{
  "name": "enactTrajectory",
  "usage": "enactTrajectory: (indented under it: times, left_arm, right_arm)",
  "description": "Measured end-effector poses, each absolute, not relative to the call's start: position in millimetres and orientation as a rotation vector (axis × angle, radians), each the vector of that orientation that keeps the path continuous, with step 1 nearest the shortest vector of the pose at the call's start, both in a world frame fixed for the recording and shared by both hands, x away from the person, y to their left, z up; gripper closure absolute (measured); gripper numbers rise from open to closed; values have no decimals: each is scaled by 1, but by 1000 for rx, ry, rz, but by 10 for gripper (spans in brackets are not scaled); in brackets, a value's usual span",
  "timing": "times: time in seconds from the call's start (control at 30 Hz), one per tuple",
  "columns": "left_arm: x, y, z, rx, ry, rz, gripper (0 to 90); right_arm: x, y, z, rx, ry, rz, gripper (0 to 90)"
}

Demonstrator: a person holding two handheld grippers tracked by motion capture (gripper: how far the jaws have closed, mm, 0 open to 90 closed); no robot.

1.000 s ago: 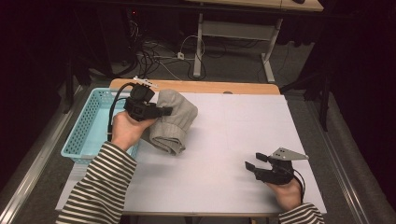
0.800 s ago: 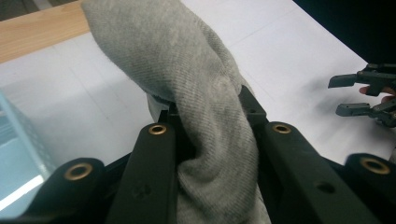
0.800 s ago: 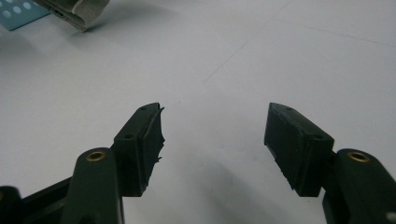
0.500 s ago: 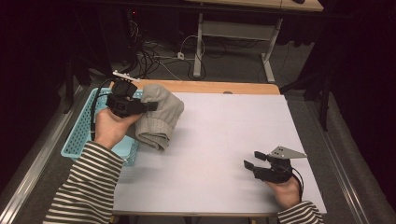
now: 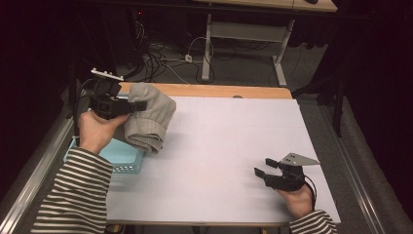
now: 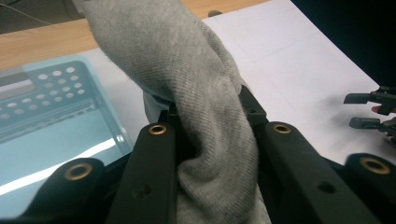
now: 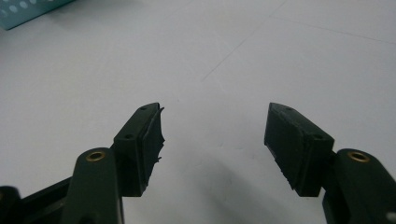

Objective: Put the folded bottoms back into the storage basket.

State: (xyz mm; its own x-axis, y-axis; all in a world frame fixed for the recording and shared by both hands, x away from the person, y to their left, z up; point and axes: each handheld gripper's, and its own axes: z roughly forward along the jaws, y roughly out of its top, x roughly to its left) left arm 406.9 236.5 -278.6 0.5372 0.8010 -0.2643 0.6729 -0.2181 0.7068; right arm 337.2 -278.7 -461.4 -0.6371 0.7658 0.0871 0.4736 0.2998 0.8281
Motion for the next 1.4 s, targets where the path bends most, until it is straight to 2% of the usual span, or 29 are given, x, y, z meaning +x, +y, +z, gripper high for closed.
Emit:
enactTrajectory:
  times: [0.4,0.53,1.0,1.4]
  left_arm:
    - [402,269,-277,1911,1255,214,715]
    - [400,277,-279,1919,1282,256,714]
    - [404,302,-306,1942,1412,376,708]
    - [409,320,-332,1904,1480,352,707]
  right_arm:
    - [338,-279,-462,1123,2249,1259,372]
    - [338,-279,-462,1124,2245,1260,372]
    - [338,-279,-462,1125,2246,1258,372]
    - [338,-280,-462,1126,2248,1260,372]
